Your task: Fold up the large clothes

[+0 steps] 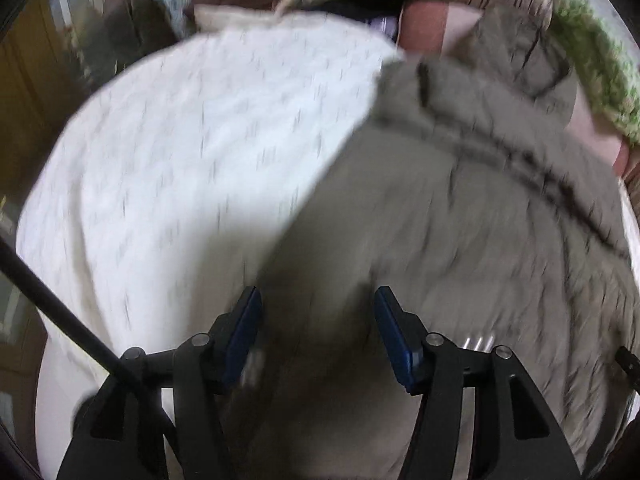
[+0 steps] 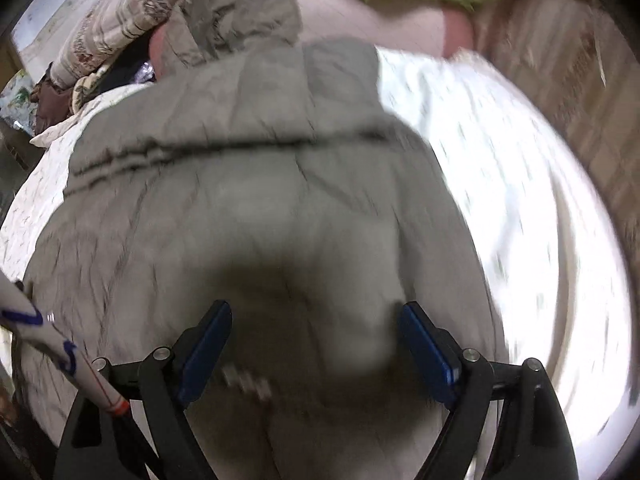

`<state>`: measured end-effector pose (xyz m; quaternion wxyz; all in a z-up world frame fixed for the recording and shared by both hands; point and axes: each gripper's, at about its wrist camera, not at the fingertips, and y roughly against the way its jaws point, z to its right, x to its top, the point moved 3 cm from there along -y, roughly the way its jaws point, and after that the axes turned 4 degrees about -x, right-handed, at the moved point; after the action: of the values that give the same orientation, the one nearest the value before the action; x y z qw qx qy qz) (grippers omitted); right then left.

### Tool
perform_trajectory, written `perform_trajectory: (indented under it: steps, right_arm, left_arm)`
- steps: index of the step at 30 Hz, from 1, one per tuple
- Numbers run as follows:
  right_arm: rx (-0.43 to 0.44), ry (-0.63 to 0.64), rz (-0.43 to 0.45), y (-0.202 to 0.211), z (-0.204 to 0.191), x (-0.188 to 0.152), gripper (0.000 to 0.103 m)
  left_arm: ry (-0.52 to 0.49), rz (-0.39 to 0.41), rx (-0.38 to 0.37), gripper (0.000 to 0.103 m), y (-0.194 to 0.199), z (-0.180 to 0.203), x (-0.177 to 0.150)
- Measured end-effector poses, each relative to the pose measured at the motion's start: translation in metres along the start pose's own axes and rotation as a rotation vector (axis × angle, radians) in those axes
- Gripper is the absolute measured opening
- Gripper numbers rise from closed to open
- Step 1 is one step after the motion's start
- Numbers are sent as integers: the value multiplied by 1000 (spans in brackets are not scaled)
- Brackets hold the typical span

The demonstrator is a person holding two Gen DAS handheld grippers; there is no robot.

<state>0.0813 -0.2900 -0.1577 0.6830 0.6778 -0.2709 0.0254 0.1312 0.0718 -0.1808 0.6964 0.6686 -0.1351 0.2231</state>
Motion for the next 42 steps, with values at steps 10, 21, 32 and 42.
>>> perform_trajectory:
  steps: [10,21,32,42]
  right_arm:
    - [28,11,-8,40,5,-57,90]
    - [133,53,146,120,-31,3,90]
    - [131,162,253,161,-84,80,90]
    - [74,230,280,149,-126,144,90]
  left_arm:
    - [-112,36,10,58,51,2,-42]
    - [-186,196,-11,58,125,25,-14]
    - [-210,210,-61,58,115,49,15]
    - [-219,169,-88,58,62,66,47]
